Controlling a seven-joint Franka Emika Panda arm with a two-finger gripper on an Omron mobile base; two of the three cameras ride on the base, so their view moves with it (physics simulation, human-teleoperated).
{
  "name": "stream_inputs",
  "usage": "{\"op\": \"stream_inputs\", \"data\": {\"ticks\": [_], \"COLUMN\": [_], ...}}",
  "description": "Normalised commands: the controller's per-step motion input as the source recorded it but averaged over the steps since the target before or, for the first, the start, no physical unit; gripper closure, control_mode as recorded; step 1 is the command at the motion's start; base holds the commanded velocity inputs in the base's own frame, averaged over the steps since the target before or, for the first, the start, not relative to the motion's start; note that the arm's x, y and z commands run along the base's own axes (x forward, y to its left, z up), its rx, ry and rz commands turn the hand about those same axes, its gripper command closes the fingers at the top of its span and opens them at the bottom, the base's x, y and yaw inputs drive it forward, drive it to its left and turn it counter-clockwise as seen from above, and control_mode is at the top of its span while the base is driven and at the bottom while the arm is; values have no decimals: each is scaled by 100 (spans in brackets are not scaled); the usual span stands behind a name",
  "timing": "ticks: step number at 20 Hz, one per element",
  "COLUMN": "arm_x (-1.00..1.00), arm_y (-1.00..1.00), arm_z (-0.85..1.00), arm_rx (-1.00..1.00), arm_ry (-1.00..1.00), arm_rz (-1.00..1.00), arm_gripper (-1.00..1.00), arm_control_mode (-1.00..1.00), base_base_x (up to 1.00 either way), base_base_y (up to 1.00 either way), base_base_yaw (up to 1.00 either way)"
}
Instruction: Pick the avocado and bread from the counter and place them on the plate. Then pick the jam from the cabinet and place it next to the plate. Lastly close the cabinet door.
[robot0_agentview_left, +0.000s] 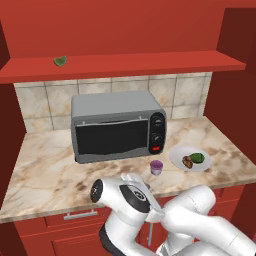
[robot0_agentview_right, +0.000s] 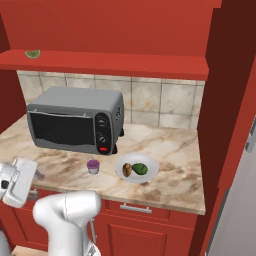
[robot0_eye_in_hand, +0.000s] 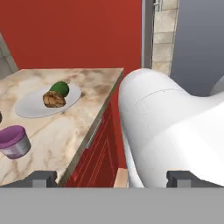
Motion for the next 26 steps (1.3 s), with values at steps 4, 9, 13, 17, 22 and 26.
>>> {"op": "stream_inputs", "data": {"ticks": [4, 9, 13, 17, 22, 26], "arm_x": [-54, -51, -62, -71, -70, -61], "arm_y": [0, 20, 27, 25, 22, 13], "arm_z": [29, 24, 24, 29, 36, 41], "arm_rx": [0, -8, -16, -16, -16, -14], "arm_ry": [-6, -3, -8, -16, -22, -24], "arm_rz": [0, 0, 0, 0, 0, 0], "arm_gripper": [-100, -100, -100, -100, -100, -100], "arm_control_mode": [-100, -100, -100, -100, -100, -100], "base_base_x": [0, 0, 0, 0, 0, 0], "base_base_y": [0, 0, 0, 0, 0, 0], "base_base_yaw": [0, 0, 0, 0, 0, 0]}}
